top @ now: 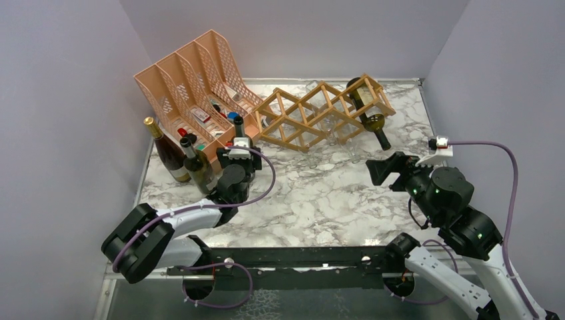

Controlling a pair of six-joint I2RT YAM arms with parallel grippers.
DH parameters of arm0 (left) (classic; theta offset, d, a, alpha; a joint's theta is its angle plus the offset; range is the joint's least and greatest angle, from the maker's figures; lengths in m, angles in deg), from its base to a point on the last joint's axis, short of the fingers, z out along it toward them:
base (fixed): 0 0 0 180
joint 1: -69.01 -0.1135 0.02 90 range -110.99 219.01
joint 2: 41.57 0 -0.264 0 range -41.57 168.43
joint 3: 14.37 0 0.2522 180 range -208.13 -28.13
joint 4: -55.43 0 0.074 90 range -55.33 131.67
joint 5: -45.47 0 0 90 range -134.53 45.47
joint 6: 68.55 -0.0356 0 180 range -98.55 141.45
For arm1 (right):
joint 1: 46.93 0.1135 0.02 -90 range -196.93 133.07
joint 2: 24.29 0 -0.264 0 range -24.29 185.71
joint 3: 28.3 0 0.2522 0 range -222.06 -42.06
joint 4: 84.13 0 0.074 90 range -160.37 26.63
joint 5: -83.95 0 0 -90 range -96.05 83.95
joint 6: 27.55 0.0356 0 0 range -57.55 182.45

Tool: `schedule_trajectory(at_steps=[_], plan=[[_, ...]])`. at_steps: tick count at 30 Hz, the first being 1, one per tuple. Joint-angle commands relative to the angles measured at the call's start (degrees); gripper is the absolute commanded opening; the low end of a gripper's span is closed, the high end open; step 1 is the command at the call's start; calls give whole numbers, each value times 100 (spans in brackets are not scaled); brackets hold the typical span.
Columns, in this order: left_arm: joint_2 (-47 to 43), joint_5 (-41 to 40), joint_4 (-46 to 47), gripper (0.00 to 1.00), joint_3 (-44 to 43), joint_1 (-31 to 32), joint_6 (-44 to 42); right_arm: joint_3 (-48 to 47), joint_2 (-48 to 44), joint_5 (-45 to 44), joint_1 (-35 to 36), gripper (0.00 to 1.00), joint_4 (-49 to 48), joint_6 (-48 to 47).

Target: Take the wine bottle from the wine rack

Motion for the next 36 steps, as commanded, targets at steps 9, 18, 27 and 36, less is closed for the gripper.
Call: schedule_trajectory(at_steps=[9, 18, 27, 36], plan=[[-161, 366, 1071, 46, 495, -41, 120, 18, -120, 66, -6, 99, 101, -41], [-358, 674, 953, 77, 536, -23, 142, 77, -205, 153, -6, 99, 102, -67], [-841, 596, 431, 99, 571, -15, 337, 88, -291, 173, -6, 100, 68, -91], [-1709, 1141, -617, 99, 320, -15, 564, 71, -290, 175, -6, 100, 84, -97]])
